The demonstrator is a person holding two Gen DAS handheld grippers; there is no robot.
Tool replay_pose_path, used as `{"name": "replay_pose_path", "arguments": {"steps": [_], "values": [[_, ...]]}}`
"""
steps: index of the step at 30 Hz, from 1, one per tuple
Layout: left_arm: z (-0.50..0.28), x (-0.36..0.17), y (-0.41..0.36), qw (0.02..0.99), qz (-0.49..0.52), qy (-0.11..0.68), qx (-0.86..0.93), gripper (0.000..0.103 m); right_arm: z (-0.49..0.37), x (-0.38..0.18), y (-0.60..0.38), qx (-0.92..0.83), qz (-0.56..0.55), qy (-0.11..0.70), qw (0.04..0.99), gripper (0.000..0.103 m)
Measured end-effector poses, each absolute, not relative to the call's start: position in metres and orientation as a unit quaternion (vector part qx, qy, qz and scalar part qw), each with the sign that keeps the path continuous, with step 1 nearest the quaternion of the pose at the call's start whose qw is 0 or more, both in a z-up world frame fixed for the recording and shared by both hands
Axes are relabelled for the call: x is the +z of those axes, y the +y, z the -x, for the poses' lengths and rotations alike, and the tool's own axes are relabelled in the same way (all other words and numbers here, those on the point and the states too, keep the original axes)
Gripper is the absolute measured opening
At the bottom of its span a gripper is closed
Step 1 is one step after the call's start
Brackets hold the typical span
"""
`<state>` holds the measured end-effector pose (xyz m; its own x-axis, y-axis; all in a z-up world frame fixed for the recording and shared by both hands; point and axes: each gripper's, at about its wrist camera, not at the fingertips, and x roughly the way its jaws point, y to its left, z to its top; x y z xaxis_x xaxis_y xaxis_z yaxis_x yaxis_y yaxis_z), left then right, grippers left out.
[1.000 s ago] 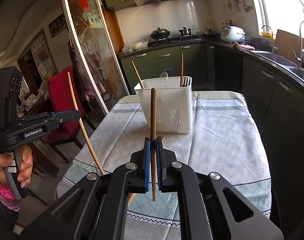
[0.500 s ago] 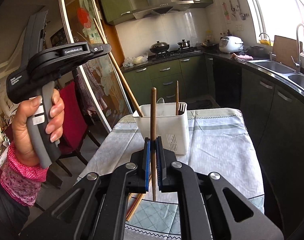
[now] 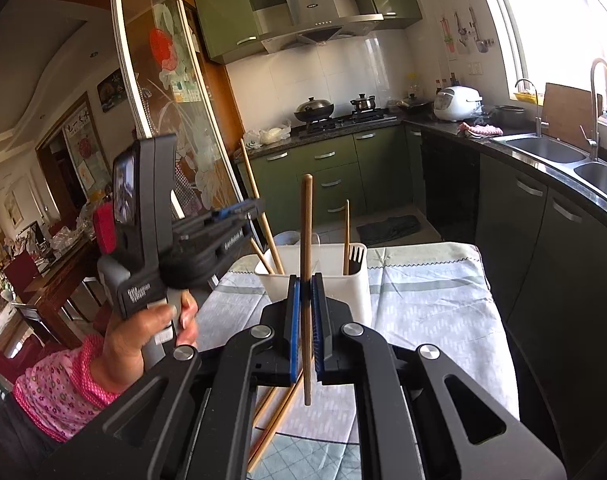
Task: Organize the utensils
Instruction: 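Raise both held chopsticks above the white holder with both tools, then open both tools to drop the chopsticks into the white holder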
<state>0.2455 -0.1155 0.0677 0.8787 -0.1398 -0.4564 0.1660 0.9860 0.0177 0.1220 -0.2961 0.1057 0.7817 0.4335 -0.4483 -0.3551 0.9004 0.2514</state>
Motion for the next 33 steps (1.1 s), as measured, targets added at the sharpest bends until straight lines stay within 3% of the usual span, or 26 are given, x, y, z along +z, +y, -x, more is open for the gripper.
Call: {"name": "replay_pose_path", "arguments": {"steps": [4, 8, 15, 28, 33], "values": [[-0.242, 0.063, -0.109, 0.968, -0.030, 0.236, -0.082, 0.007, -0.143, 0.127, -0.295, 0.194, -0.084, 0.231, 0.950, 0.007], [-0.232, 0.069, -0.102, 0.968, -0.019, 0.233, -0.092, 0.015, -0.168, 0.147, -0.296, 0.185, -0.098, 0.210, 0.955, 0.007], [-0.199, 0.077, -0.081, 0.966, -0.004, 0.238, -0.102, 0.020, -0.222, 0.170, -0.294, 0.166, -0.115, 0.177, 0.963, 0.007], [-0.174, 0.007, -0.050, 0.918, -0.001, 0.380, -0.113, 0.022, -0.296, 0.080, -0.246, 0.148, -0.051, 0.303, 0.940, 0.007], [-0.170, -0.016, -0.046, 0.907, -0.001, 0.407, -0.108, 0.024, -0.295, 0.059, -0.238, 0.150, -0.042, 0.322, 0.934, 0.013]]}}
